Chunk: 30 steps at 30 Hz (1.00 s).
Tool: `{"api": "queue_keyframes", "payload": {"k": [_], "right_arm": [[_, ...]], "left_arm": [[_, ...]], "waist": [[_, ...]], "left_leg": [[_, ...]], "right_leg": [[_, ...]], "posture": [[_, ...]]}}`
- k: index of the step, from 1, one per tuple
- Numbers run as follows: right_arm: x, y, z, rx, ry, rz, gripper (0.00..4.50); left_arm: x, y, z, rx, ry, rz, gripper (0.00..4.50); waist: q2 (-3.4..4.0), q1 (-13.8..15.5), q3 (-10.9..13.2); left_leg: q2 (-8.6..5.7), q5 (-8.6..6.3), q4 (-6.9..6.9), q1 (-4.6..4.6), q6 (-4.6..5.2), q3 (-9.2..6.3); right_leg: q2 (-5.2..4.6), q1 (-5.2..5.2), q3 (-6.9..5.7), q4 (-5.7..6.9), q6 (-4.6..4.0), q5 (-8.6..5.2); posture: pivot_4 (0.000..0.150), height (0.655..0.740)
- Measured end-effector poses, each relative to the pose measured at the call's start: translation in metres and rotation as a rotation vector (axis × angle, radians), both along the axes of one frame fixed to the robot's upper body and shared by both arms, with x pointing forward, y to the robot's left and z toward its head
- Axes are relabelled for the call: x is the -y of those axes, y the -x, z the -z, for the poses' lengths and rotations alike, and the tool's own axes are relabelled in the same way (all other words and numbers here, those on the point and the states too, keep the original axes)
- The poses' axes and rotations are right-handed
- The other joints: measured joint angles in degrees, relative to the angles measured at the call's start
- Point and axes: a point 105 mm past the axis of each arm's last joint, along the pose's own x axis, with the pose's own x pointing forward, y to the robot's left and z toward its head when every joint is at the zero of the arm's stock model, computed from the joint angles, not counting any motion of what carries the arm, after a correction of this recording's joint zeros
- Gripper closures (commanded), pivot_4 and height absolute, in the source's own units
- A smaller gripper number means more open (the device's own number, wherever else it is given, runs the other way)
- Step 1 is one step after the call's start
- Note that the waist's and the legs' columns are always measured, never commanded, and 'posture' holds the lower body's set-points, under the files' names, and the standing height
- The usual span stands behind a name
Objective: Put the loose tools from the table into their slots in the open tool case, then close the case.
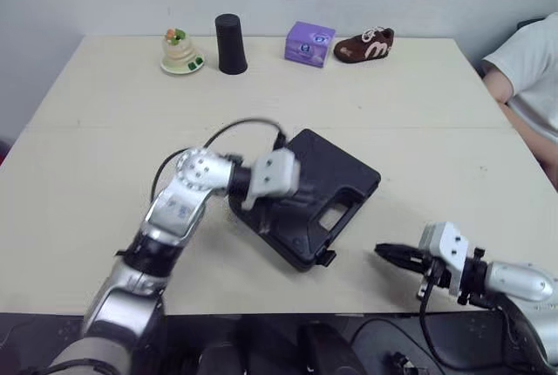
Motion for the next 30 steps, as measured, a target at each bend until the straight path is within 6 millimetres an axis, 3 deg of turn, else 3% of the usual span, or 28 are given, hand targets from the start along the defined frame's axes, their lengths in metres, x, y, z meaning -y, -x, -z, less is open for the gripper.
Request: {"api": "queue_keyframes", "payload": {"k": [3, 9, 23, 30], "right_arm": [[-0.017, 0.007, -0.002, 0.007, -0.006, -0.080, 4.41], [-0.037, 0.014, 0.007, -0.031, -0.023, -0.155, 4.41], [-0.065, 0.007, 0.012, -0.025, -0.056, -0.229, 4.41], [-0.070, 0.002, 0.006, 0.001, -0.060, -0.237, 4.41]], "left_arm": [[0.004, 0.015, 0.007, -0.007, -0.018, 0.035, 4.50], [0.006, 0.014, 0.018, -0.006, -0.054, -0.020, 4.50], [-0.002, 0.013, 0.029, 0.018, -0.119, -0.061, 4.50], [-0.003, 0.012, 0.031, 0.014, -0.117, -0.073, 4.50]], "waist": [[-0.10, 0.1, 0.1], [-0.09, 0.2, 0.1], [-0.26, 0.0, -0.3], [-0.37, 0.0, -0.4]], "left_leg": [[-0.30, 0.08, -0.02, 0.00, 0.20, -0.12], [-0.54, 0.05, -0.13, -0.08, 0.43, -0.15], [-0.24, 0.02, -0.14, 0.19, 0.25, -0.33], [-0.16, -0.04, -0.19, 0.51, 0.20, -0.45]], "right_leg": [[-0.11, 0.09, 0.07, 0.00, 0.14, 0.13], [-0.28, 0.12, 0.12, -0.26, 0.21, 0.18], [-0.27, 0.47, 0.13, -0.30, 0.03, 0.10], [-0.31, 0.85, 0.10, -0.43, -0.04, 0.07]], "posture": [[0.150, 0.7400], [0.150, 0.7400], [0.150, 0.7400], [0.150, 0.7400]]}}
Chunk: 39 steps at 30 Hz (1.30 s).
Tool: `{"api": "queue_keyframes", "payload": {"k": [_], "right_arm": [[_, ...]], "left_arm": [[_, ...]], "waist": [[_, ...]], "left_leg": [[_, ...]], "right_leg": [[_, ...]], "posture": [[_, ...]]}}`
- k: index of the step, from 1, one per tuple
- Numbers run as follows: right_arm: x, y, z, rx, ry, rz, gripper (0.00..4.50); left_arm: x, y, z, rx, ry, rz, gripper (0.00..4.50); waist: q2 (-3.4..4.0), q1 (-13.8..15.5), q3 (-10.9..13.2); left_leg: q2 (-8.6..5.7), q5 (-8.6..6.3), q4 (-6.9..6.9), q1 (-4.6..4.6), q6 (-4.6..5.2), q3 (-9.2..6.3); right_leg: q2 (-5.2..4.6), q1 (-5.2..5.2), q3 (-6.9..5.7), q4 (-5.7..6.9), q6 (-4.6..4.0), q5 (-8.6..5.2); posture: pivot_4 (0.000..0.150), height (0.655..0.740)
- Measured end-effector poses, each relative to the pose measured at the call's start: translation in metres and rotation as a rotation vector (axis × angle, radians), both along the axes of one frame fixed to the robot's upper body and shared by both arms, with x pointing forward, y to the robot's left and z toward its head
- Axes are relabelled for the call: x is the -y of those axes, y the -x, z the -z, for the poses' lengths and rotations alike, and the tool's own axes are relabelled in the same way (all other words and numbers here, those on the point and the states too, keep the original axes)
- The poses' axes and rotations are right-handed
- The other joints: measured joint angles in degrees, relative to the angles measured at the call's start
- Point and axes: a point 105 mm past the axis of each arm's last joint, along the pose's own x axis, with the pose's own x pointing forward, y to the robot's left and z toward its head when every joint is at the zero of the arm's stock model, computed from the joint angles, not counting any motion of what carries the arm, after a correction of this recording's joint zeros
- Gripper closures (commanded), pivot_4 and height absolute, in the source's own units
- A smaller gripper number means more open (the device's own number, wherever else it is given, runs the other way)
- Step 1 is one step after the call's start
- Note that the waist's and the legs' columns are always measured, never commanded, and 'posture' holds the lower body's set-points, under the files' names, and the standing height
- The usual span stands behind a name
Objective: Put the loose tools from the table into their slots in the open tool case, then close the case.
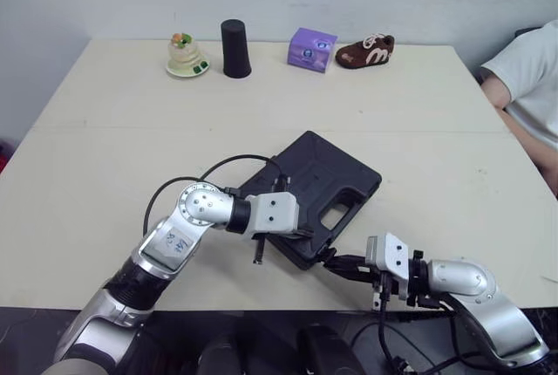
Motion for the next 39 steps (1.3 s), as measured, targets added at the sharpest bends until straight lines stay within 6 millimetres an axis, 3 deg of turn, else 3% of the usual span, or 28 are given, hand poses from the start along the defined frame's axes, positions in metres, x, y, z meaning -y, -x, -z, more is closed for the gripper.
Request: {"api": "queue_keyframes", "payload": {"k": [22, 28, 32, 34, 37, 39], "right_arm": [[-0.009, -0.009, -0.011, -0.023, 0.026, -0.070, 4.41], [0.006, -0.010, -0.022, -0.021, 0.055, -0.090, 4.41], [0.044, -0.017, -0.034, -0.006, 0.134, -0.017, 4.41], [0.082, -0.029, -0.043, 0.018, 0.192, 0.086, 4.41], [0.124, -0.041, -0.056, 0.051, 0.247, 0.212, 4.41], [0.136, -0.048, -0.066, 0.089, 0.249, 0.247, 4.41]], "left_arm": [[-0.003, 0.000, 0.002, -0.014, -0.006, -0.040, 4.50], [-0.004, -0.004, -0.004, 0.015, 0.100, -0.093, 4.50], [-0.035, -0.026, -0.031, 0.038, 0.273, -0.259, 4.50], [-0.076, -0.028, -0.046, 0.098, 0.279, -0.356, 4.50], [-0.125, -0.026, -0.046, 0.095, 0.246, -0.509, 4.50], [-0.144, -0.023, -0.045, 0.076, 0.239, -0.571, 4.50]], "waist": [[-0.06, -0.5, 0.0], [0.02, -0.2, 0.0], [-0.03, 0.1, 0.2], [0.10, -0.3, 0.3], [0.24, -0.2, 0.4], [0.25, -0.2, 0.5]], "left_leg": [[0.36, -0.10, -0.25, 0.39, -0.11, 0.09], [0.32, -0.12, -0.26, 0.35, -0.09, 0.09], [0.28, -0.10, -0.16, -0.11, -0.03, 0.01], [0.30, -0.09, -0.18, -0.35, -0.05, 0.20], [0.34, -0.08, -0.23, -0.56, -0.07, 0.30], [0.35, -0.09, -0.24, -0.68, -0.08, 0.33]], "right_leg": [[0.17, 0.28, -0.06, -0.20, -0.42, 0.10], [0.09, 0.26, -0.06, -0.26, -0.44, 0.10], [0.06, -0.08, -0.14, -0.33, -0.34, 0.15], [0.08, -0.37, -0.04, -0.43, -0.33, 0.15], [0.12, -0.66, 0.00, -0.53, -0.30, 0.12], [0.14, -0.79, -0.02, -0.54, -0.27, 0.10]], "posture": [[0.150, 0.7400], [0.150, 0.7400], [0.150, 0.7400], [0.150, 0.7400], [0.150, 0.7400], [0.150, 0.7400]]}}
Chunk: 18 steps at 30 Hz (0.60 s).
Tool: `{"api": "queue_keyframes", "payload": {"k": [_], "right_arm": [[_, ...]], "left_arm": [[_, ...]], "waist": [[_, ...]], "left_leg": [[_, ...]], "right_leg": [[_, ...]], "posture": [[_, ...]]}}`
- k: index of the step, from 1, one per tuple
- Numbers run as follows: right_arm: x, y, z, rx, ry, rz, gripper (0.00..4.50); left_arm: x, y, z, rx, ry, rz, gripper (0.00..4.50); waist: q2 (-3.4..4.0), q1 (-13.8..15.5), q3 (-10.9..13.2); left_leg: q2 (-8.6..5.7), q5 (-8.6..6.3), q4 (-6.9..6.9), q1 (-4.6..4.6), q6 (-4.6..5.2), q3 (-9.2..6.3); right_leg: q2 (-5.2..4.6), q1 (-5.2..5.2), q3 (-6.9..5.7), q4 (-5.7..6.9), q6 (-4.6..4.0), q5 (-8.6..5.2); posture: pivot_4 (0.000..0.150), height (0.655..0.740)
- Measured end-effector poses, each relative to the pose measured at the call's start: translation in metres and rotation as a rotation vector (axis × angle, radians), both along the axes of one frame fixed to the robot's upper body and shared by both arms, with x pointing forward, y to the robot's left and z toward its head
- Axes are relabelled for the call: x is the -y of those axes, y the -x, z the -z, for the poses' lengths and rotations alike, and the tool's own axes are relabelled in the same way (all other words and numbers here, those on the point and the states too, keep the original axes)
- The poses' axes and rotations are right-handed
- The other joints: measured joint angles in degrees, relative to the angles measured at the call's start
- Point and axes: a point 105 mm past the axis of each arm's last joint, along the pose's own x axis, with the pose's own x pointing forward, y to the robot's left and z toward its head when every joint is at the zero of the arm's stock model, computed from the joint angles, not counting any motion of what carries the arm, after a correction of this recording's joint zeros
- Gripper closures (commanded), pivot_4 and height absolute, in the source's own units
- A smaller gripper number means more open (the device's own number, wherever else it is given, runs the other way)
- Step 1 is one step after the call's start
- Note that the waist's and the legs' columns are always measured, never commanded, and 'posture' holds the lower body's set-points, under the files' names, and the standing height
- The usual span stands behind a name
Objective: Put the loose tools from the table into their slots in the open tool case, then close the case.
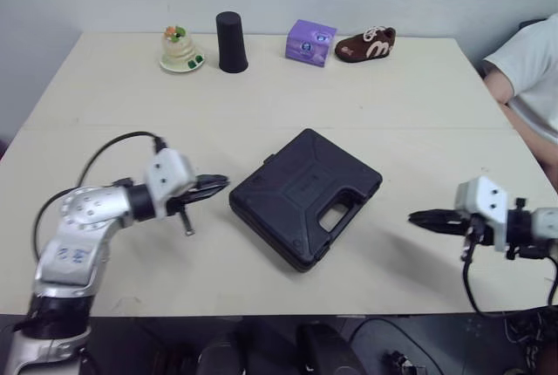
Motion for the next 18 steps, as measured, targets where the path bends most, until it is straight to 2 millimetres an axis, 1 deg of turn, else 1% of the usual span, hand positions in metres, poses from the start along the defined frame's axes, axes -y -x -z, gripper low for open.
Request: {"api": "queue_keyframes", "payload": {"k": [1, 2, 6, 7, 9, 10, 12, 14, 16, 18], "right_arm": [[0.005, -0.005, -0.006, 0.031, 0.001, 0.013, 3.82], [0.012, -0.008, -0.011, 0.052, 0.001, 0.035, 3.57], [0.050, -0.020, -0.026, 0.120, 0.032, 0.145, 1.60], [0.055, -0.023, -0.029, 0.135, 0.040, 0.154, 1.06], [0.061, -0.028, -0.032, 0.172, 0.060, 0.161, 0.03], [0.065, -0.032, -0.036, 0.194, 0.071, 0.167, 0.00], [0.076, -0.040, -0.046, 0.235, 0.085, 0.201, 0.00], [0.080, -0.043, -0.051, 0.253, 0.088, 0.220, 0.00], [0.076, -0.057, -0.065, 0.314, 0.088, 0.203, 0.00], [0.074, -0.062, -0.063, 0.317, 0.076, 0.198, 0.00]], "left_arm": [[-0.013, 0.003, 0.001, -0.016, 0.005, -0.038, 3.84], [-0.026, 0.004, 0.002, -0.027, 0.004, -0.084, 3.62], [-0.107, 0.010, 0.008, -0.096, -0.034, -0.378, 1.81], [-0.119, 0.010, 0.009, -0.104, -0.028, -0.433, 1.32], [-0.137, 0.014, 0.011, -0.112, -0.003, -0.510, 0.38], [-0.143, 0.020, 0.014, -0.121, -0.005, -0.530, 0.05], [-0.149, 0.033, 0.026, -0.151, -0.020, -0.548, 0.05], [-0.148, 0.036, 0.029, -0.157, -0.019, -0.544, 0.05], [-0.151, 0.036, 0.027, -0.104, 0.024, -0.586, 0.05], [-0.154, 0.036, 0.026, -0.090, 0.058, -0.615, 0.05]], "waist": [[0.06, 0.0, 0.1], [0.12, 0.0, 0.2], [0.26, -0.3, 0.5], [0.28, -0.3, 0.5], [0.30, -0.4, 0.5], [0.31, -0.6, 0.5], [0.41, -1.4, 0.6], [0.43, -1.6, 0.6], [0.44, -1.8, 0.6], [0.44, -2.1, 0.6]], "left_leg": [[0.00, 0.00, 0.01, -0.03, 0.00, 0.03], [-0.01, 0.00, 0.05, -0.03, 0.00, 0.08], [-0.03, 0.00, 0.06, 0.05, 0.00, 0.22], [-0.03, 0.00, 0.05, 0.06, 0.00, 0.24], [-0.05, -0.01, 0.06, 0.05, 0.01, 0.30], [-0.06, -0.02, 0.03, 0.06, 0.02, 0.36], [-0.10, -0.04, -0.01, 0.06, 0.02, 0.43], [-0.07, -0.03, -0.03, 0.06, 0.01, 0.43], [0.03, 0.00, 0.00, 0.16, -0.10, 0.40], [0.04, 0.02, 0.03, 0.19, -0.12, 0.42]], "right_leg": [[0.00, -0.04, -0.03, 0.00, 0.01, 0.00], [0.00, -0.06, -0.06, 0.01, 0.03, 0.00], [-0.01, -0.10, -0.15, 0.05, 0.05, 0.01], [-0.02, -0.10, -0.19, 0.05, 0.05, 0.02], [-0.05, -0.11, -0.22, 0.08, 0.08, 0.03], [-0.09, -0.12, -0.19, 0.08, 0.08, 0.04], [-0.15, -0.16, -0.16, 0.08, 0.08, 0.04], [-0.12, -0.17, -0.17, 0.08, 0.08, 0.03], [0.00, -0.16, -0.15, 0.23, 0.04, 0.01], [0.02, -0.14, -0.13, 0.30, 0.04, 0.01]], "posture": [[0.150, 0.7400], [0.150, 0.7400], [0.150, 0.7400], [0.150, 0.7400], [0.150, 0.7400], [0.150, 0.7400], [0.150, 0.7400], [0.150, 0.7400], [0.150, 0.7400], [0.150, 0.7400]]}}
